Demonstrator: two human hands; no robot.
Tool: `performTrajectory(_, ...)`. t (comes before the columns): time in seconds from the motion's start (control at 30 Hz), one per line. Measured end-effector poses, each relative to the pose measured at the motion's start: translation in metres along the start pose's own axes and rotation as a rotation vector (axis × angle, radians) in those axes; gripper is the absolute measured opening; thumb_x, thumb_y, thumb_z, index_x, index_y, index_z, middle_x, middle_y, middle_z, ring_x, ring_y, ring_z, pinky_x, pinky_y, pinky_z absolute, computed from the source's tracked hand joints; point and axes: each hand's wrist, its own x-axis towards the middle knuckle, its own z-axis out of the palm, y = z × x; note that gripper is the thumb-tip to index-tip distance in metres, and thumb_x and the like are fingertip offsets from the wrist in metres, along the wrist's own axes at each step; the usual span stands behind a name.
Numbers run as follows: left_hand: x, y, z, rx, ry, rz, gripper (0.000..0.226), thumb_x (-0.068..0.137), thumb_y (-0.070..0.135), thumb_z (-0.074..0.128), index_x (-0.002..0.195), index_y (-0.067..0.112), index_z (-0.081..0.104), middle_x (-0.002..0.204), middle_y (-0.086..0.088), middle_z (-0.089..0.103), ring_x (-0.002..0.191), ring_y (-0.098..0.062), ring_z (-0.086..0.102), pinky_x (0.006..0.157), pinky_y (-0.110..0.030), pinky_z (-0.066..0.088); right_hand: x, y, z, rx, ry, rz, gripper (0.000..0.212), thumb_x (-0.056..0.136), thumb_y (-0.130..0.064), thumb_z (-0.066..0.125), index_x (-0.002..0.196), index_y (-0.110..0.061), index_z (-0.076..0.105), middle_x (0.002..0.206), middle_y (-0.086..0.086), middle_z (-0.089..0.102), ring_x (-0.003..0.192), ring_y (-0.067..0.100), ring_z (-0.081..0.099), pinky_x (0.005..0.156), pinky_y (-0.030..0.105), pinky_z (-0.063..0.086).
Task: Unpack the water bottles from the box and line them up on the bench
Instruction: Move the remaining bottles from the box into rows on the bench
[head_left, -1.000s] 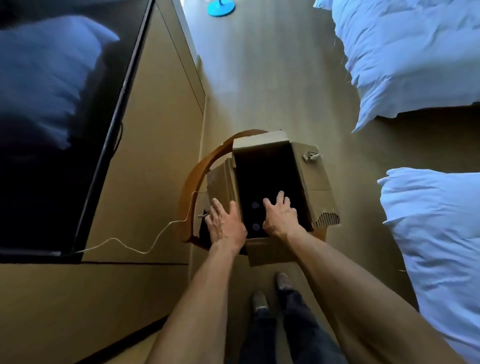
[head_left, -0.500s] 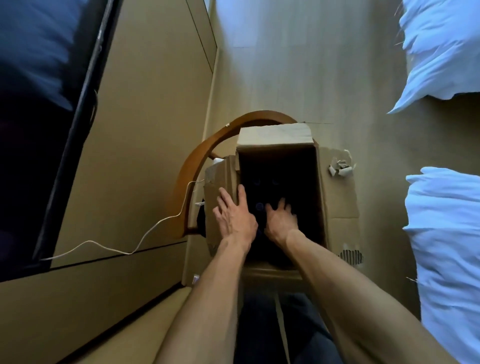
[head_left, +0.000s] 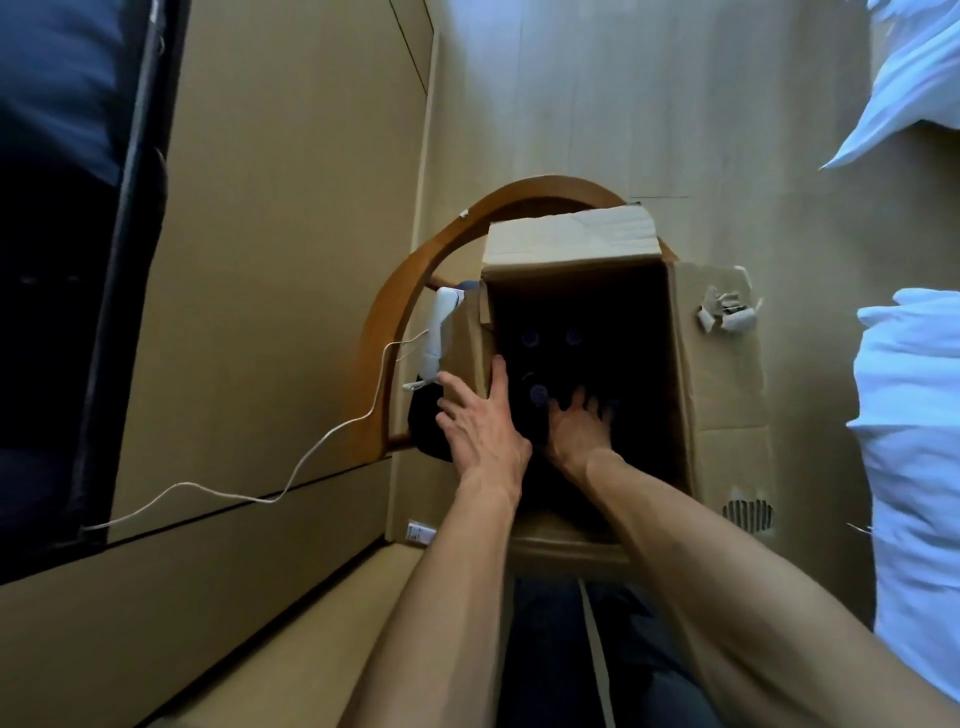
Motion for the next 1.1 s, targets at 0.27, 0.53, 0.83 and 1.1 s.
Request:
performTrajectory(0.27,0.0,0.004,0.004,0.018,0.02,-0.005,0.107,0.079,0.04,0.07,0.152,0.034,-0.008,0.149,-0.043,0.001,0.124,-0.05,0.046,0.103,-0.048,0.042,0.003,0.042,0.011,-0.011,-0.185,0.04,0.039,0.101,-0.018,0.038,0.137,-0.013,0.051,0.145,0.01,0.047,0.134,0.028,0.045,0.105,0.038,0.04)
performTrajectory(0.53,0.001,0.003,0.005,0.04,0.043,-0.006,0.105,0.078,0.039,0.07,0.152,0.034,-0.005,0.147,-0.043,0.008,0.117,-0.047,0.053,0.097,-0.046,0.047,-0.005,0.042,0.03,0.056,-0.335,-0.027,0.045,0.104,-0.02,0.031,0.147,-0.009,0.037,0.152,0.012,0.037,0.138,0.029,0.037,0.112,0.035,0.029)
performTrajectory(0.83,0.004,0.0,0.009,0.028,0.033,-0.001,0.105,0.078,0.035,0.07,0.151,0.035,-0.006,0.145,-0.041,0.013,0.112,-0.045,0.056,0.095,-0.045,0.048,-0.015,0.04,0.034,0.099,-0.295,0.006,0.044,0.106,-0.01,0.021,0.149,-0.003,0.029,0.156,0.014,0.028,0.143,0.029,0.028,0.116,0.036,0.023)
performTrajectory(1.1,0.0,0.001,0.007,0.057,0.044,0.009,0.102,0.082,0.036,0.067,0.153,0.034,-0.007,0.144,-0.042,0.014,0.105,-0.04,0.058,0.091,-0.042,0.05,-0.014,0.033,0.037,-0.078,-0.255,-0.049,0.04,0.104,-0.013,0.03,0.139,-0.009,0.048,0.144,0.013,0.046,0.132,0.029,0.045,0.107,0.036,0.04)
